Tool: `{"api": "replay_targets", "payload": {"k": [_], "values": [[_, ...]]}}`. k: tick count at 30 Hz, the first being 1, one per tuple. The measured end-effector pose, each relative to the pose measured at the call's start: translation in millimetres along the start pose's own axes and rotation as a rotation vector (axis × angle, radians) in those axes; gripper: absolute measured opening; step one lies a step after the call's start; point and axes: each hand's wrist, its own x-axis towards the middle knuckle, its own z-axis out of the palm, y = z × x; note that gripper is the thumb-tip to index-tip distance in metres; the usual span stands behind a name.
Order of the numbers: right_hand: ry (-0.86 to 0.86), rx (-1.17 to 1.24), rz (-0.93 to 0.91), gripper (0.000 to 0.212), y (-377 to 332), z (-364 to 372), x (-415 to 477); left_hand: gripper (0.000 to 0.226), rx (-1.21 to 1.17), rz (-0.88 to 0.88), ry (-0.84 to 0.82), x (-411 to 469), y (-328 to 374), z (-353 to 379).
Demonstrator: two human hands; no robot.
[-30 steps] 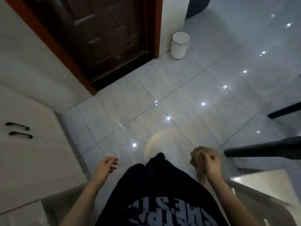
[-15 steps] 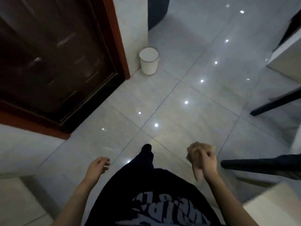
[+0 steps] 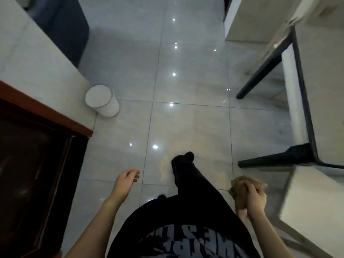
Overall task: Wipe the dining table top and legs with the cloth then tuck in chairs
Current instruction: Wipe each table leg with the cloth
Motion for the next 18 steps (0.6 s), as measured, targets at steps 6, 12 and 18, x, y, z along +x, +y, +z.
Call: {"api": "replay_targets", "payload": {"k": [6, 12, 18], "values": [[0.017, 0.049, 0.014, 0.030, -93.5, 46.0, 70.1, 0.023, 0.040, -0.037, -0.019, 85.6, 94.6, 27.0], [0.033, 0.105, -0.031, 0.022, -199.8, 86.8, 133.8, 0.025, 0.089, 0.000, -0.041, 151.0, 189.0, 43.3], [0.097, 0.230, 0.013, 0.012, -262.7, 110.4, 190.8, 0.025, 0.188, 0.042, -0.102, 244.1, 287.1, 73.9]]}}
